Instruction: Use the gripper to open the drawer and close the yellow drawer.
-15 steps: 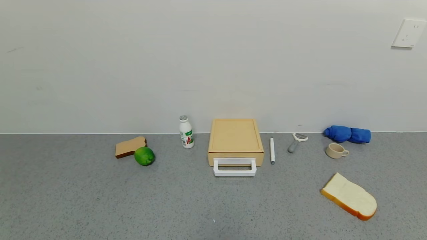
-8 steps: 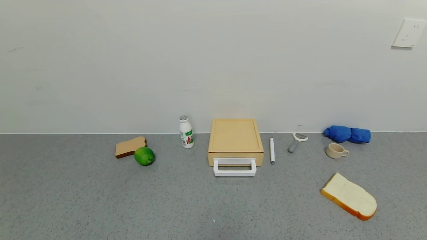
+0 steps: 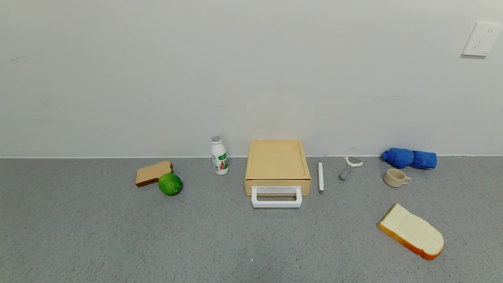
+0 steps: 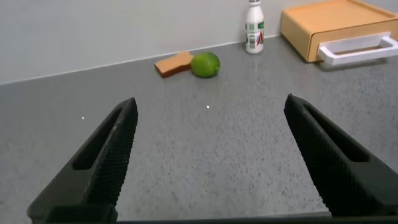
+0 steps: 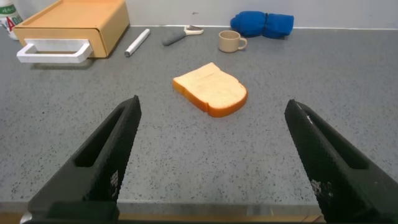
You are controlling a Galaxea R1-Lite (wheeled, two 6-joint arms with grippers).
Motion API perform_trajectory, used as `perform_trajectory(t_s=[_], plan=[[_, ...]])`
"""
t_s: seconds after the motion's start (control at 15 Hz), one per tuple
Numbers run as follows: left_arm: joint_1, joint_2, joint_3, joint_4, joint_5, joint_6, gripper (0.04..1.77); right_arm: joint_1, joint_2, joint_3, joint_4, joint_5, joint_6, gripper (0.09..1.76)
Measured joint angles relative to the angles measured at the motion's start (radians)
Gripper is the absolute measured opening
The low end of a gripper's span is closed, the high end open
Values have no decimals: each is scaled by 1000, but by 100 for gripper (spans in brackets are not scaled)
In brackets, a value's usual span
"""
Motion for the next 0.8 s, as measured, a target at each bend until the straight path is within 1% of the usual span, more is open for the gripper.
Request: perform_trajectory(t_s=[0.27, 0.4, 0.47, 0.53, 0.67, 0.8], plan=[[0, 0, 22, -1, -2, -10, 171, 0, 0, 0, 0, 0, 0, 170], [0, 0, 23, 9, -43, -11, 171, 0, 0, 0, 0, 0, 0, 170], [0, 0, 24, 36, -56, -21, 171, 0, 0, 0, 0, 0, 0, 170], [0, 0, 24, 57, -59, -39, 171, 0, 0, 0, 0, 0, 0, 170], [0, 0, 24, 52, -51, -86, 171, 0, 0, 0, 0, 0, 0, 170], [0, 0, 24, 53, -41, -95, 171, 0, 0, 0, 0, 0, 0, 170]])
